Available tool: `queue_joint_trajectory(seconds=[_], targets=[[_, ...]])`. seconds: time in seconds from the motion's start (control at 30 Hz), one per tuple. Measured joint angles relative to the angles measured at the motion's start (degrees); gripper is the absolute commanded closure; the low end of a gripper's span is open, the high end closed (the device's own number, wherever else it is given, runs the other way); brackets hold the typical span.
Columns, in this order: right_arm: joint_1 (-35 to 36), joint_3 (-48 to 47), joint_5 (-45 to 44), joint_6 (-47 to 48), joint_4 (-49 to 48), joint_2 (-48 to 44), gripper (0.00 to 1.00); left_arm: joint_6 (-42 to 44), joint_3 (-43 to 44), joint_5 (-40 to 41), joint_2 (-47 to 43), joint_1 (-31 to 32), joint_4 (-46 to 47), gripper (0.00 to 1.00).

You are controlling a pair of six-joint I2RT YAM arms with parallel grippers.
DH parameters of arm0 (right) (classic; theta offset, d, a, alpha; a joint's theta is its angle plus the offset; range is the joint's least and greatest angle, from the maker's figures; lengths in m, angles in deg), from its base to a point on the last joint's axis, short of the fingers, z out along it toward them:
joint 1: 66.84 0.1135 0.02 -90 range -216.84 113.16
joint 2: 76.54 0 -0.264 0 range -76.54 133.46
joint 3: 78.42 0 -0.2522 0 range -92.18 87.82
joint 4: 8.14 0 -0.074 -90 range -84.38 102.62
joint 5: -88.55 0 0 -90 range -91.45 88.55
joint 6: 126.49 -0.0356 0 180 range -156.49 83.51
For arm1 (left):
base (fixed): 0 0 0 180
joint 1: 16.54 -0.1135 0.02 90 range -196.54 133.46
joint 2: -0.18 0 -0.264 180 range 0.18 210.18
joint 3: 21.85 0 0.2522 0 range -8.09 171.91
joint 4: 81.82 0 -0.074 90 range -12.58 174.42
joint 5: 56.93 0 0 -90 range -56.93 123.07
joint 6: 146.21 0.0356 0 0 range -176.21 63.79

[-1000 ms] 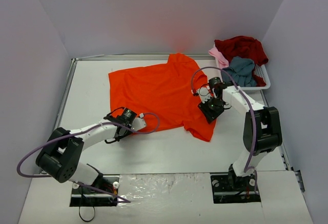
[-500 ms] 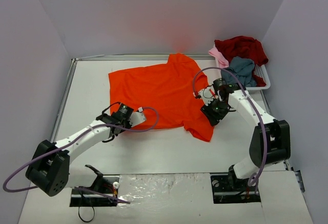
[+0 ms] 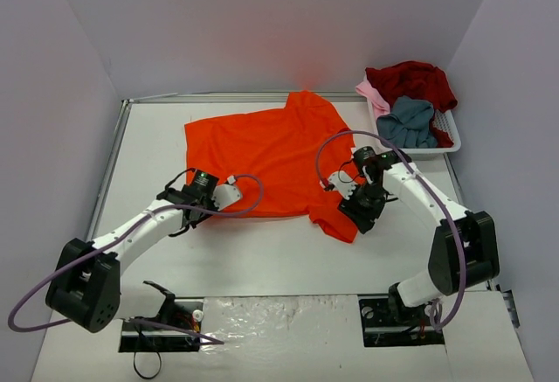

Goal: Fold and stack the t-shirts
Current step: Grap the side of the flattened tshirt closest away from the robot with both arms

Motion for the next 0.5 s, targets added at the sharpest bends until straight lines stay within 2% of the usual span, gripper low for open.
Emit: queue_joint_trajectory(seconds=[0.2,0.5], targets=[[3.0,1.6,0.5,0.7,-1.9,-3.8,0.60,-1.2,1.9,-4.3,2.0,-0.7,-0.9,0.98],[3.8,5.1,-1.3,4.2,-7.6,-7.0,0.60,-1.9,4.1,-13.3,3.5,-2.7,-3.3,0.98]])
